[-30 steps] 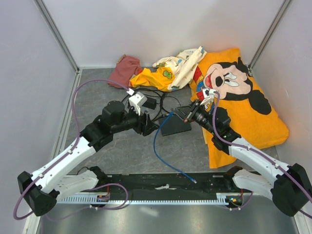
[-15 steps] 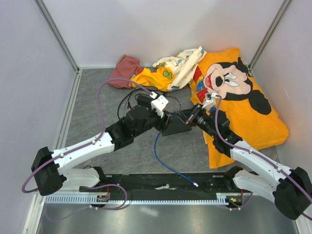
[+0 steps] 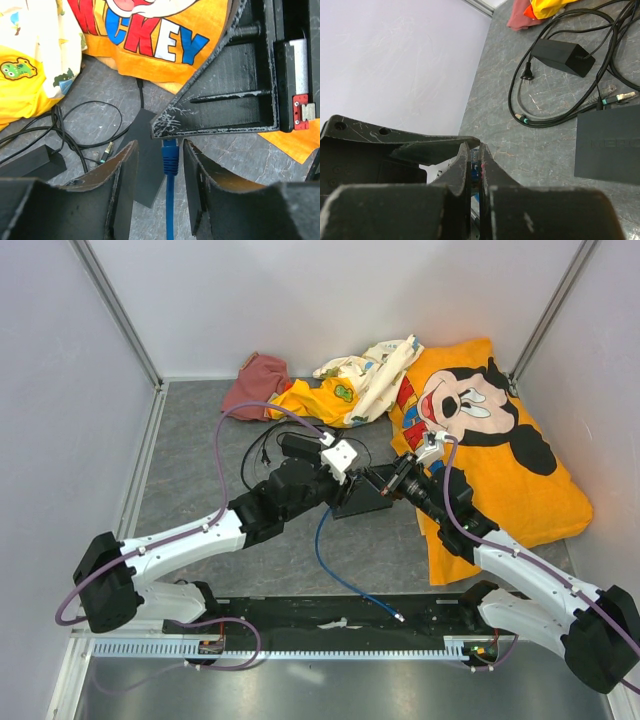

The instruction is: Insert the plug into the switch port

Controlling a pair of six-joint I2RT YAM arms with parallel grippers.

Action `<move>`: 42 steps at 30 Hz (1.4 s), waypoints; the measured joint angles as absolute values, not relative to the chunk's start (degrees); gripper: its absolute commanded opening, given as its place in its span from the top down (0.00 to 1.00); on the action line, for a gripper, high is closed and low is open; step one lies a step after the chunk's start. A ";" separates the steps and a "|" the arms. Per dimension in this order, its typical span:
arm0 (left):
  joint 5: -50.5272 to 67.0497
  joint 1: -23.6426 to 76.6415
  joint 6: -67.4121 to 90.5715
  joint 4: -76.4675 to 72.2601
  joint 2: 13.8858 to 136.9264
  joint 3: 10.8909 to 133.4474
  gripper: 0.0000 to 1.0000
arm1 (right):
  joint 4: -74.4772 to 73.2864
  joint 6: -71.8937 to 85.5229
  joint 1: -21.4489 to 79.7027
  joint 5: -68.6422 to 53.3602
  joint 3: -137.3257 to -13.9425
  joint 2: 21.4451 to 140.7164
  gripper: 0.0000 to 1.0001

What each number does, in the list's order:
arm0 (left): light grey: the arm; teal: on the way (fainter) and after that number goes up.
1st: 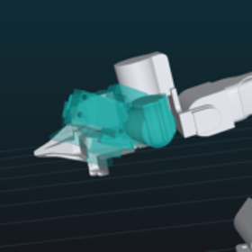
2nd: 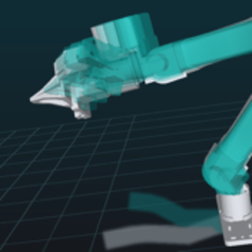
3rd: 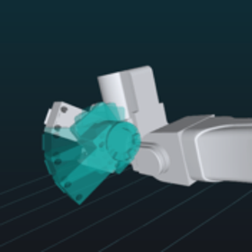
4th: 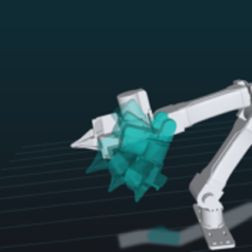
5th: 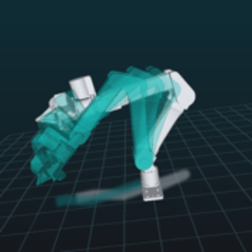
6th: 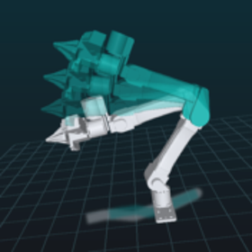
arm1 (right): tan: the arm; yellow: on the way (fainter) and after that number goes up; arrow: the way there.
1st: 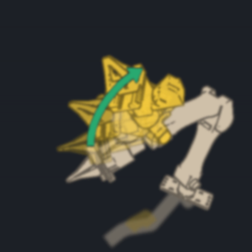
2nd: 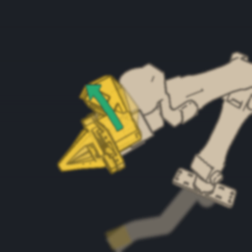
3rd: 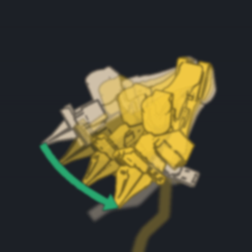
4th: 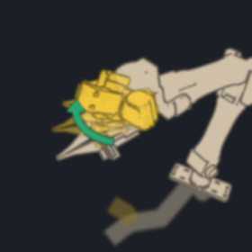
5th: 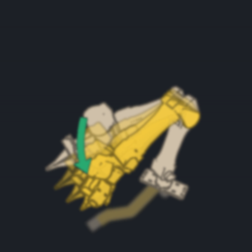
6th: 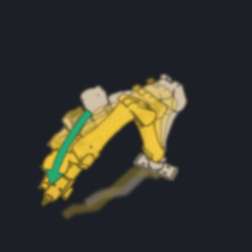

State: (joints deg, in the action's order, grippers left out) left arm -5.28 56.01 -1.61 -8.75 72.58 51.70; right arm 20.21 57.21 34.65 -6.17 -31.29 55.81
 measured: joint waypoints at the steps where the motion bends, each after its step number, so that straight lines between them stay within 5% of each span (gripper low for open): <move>1: -5.10 56.07 -1.63 -8.75 72.66 51.66 0.58 | 20.21 57.25 34.65 -6.17 -31.29 55.81 1.00; 5: -4.51 56.10 -1.87 -8.78 72.73 51.31 0.60 | 20.23 57.30 34.65 -6.17 -31.29 55.79 1.00; 12: -3.95 56.38 -2.02 -8.84 72.77 51.13 0.98 | 20.25 57.47 34.65 -6.20 -31.29 55.75 1.00; 14: -3.88 56.38 -2.02 -8.95 72.77 51.13 0.98 | 20.36 57.45 34.65 -6.20 -31.29 55.72 1.00; 20: -4.84 56.38 -1.06 -8.75 72.75 50.11 0.98 | 18.68 53.89 34.68 -6.74 -31.79 56.38 0.33; 26: -9.91 56.36 5.17 -4.47 70.81 45.84 0.98 | 10.02 42.63 32.73 -5.32 -38.57 59.70 0.10; 42: -6.96 56.34 25.43 1.08 80.55 41.32 0.99 | -1.89 13.47 24.45 -13.78 -59.77 92.79 0.07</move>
